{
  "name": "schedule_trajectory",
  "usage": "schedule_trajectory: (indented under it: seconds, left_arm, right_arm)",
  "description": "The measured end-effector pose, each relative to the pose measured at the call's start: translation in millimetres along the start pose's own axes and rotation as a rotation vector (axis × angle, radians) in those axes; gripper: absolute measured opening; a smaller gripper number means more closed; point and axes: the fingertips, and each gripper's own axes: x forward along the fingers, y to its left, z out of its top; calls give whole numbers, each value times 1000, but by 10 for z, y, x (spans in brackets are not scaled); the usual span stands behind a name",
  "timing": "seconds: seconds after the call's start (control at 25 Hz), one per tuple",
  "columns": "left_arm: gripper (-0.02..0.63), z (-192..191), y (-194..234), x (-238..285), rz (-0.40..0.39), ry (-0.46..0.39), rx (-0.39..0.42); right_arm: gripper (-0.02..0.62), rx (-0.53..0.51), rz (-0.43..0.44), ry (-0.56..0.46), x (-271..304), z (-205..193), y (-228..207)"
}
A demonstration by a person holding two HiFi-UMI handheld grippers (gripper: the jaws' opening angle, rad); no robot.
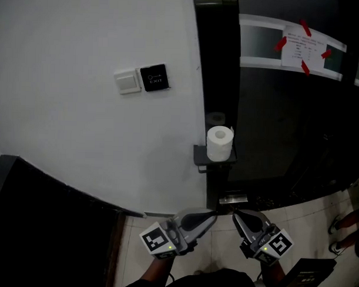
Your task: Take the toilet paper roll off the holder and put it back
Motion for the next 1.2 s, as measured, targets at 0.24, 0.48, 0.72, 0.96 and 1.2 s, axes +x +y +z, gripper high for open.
schedule_trajectory:
  seconds: [0.24, 0.48, 0.72, 0.96, 1.2]
  left_arm:
    - [0, 58, 206, 196, 33, 6, 11]
    - [0, 42, 297, 246, 51, -8, 11]
    - [0, -22, 302, 273, 51, -2, 0]
    - [0, -65, 298, 192, 72, 2, -7]
    - [0, -74, 342, 34, 109, 6, -13]
  right_arm:
    - [2, 29, 4, 1, 141, 84, -324]
    - [2, 26, 15, 12, 178, 54, -429]
    - [2, 19, 7, 10, 176, 22, -541]
    - [299, 20, -54, 52, 393, -65, -897]
    - [539, -40, -163, 105, 892, -74, -1368]
